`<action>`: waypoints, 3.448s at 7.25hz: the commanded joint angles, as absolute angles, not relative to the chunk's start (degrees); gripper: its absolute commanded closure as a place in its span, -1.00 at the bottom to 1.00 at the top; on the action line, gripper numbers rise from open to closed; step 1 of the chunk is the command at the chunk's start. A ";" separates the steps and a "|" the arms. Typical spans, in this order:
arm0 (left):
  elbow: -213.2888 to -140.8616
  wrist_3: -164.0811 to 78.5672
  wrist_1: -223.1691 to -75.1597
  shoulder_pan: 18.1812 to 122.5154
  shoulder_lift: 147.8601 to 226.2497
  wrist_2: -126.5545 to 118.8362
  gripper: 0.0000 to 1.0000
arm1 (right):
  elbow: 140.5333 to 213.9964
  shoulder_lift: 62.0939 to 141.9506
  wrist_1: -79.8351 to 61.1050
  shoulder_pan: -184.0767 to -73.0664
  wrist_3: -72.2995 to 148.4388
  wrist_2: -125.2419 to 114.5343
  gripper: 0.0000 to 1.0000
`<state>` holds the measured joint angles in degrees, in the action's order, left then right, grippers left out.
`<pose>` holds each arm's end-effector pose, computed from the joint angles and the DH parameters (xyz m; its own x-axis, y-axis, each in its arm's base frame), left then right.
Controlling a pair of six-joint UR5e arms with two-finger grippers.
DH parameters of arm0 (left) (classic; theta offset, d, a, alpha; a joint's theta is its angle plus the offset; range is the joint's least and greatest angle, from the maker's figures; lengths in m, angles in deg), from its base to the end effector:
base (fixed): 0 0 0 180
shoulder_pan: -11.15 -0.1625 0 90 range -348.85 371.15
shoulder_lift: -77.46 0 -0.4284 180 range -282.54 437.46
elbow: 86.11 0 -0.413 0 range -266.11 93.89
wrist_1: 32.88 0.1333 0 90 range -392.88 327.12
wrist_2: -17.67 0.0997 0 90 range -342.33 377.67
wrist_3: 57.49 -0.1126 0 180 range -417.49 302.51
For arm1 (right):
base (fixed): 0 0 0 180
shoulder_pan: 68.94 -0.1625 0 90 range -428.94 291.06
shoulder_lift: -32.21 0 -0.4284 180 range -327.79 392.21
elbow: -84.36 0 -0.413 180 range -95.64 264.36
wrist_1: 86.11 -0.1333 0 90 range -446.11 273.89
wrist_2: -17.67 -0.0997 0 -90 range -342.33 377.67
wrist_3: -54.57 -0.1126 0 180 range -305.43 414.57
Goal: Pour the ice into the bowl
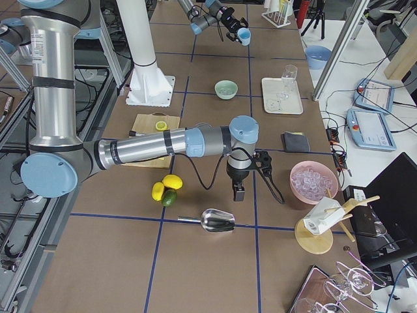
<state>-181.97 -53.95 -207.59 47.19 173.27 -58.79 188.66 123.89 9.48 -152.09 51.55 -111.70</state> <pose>0.3472 -0.4501 0.3939 0.7531 0.6520 -0.0873 0.1366 -0.0252 0.9903 0.0018 -0.5039 0.5747 0.7635 -0.1171 0.6351 0.0783 0.9929 0.0891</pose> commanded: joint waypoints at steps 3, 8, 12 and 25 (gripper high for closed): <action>-180.34 -28.05 -210.60 46.22 162.91 -38.90 1.00 | 188.68 123.88 9.51 -152.08 51.41 -111.71 -1.00; -171.55 -1.54 -210.60 37.29 162.63 -25.27 1.00 | 188.95 123.97 9.43 -152.17 51.32 -111.71 -1.00; -165.57 -1.15 -210.69 31.29 162.45 -14.43 1.00 | 189.03 124.06 9.43 -152.08 51.49 -111.71 -1.00; -162.31 1.66 -212.80 23.63 159.81 -7.83 -0.66 | 189.74 123.89 9.43 -152.17 51.23 -111.62 -1.00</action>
<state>-162.16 1.66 -212.76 23.68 159.81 -8.98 189.53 123.96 9.43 -152.14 51.36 -111.67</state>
